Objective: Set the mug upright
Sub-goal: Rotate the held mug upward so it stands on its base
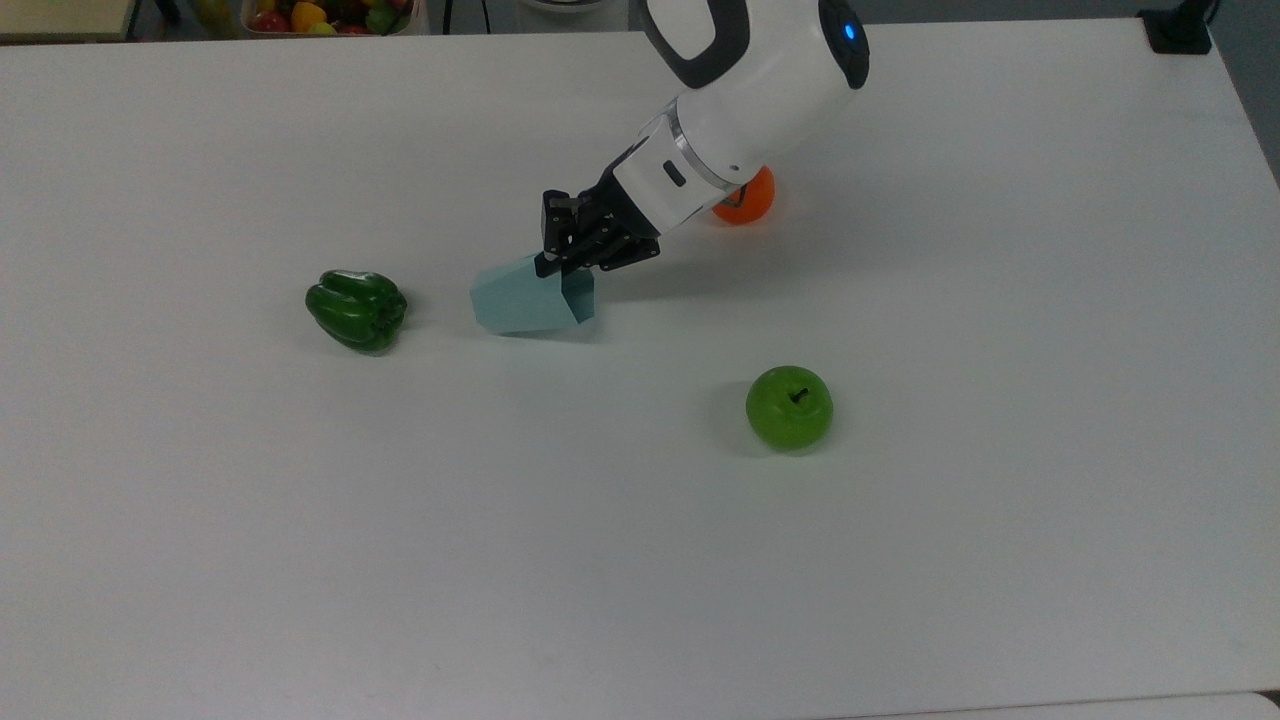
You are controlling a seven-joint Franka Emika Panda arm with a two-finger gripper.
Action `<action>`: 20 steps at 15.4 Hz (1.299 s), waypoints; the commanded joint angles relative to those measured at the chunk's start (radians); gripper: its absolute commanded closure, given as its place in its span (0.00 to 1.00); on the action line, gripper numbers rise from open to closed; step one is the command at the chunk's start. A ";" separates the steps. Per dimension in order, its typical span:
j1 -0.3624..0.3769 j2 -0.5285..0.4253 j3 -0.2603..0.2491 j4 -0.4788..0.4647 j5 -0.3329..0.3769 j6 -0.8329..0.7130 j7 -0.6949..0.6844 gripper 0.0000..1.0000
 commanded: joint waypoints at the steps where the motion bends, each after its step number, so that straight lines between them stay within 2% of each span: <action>1: -0.041 -0.079 -0.013 -0.025 0.185 0.122 -0.053 1.00; 3: -0.071 -0.096 -0.023 0.008 0.379 0.132 -0.222 1.00; 4: -0.080 -0.103 -0.055 0.041 0.553 0.127 -0.343 1.00; 5: -0.080 -0.109 -0.084 0.052 0.648 0.122 -0.407 1.00; 7: -0.081 -0.112 -0.117 0.053 0.760 0.127 -0.465 1.00; 11: -0.091 -0.106 -0.132 0.046 0.799 0.132 -0.473 1.00; 14: -0.097 -0.098 -0.132 0.036 0.813 0.133 -0.472 0.95; 20: -0.094 -0.080 -0.135 0.000 0.799 0.200 -0.486 0.89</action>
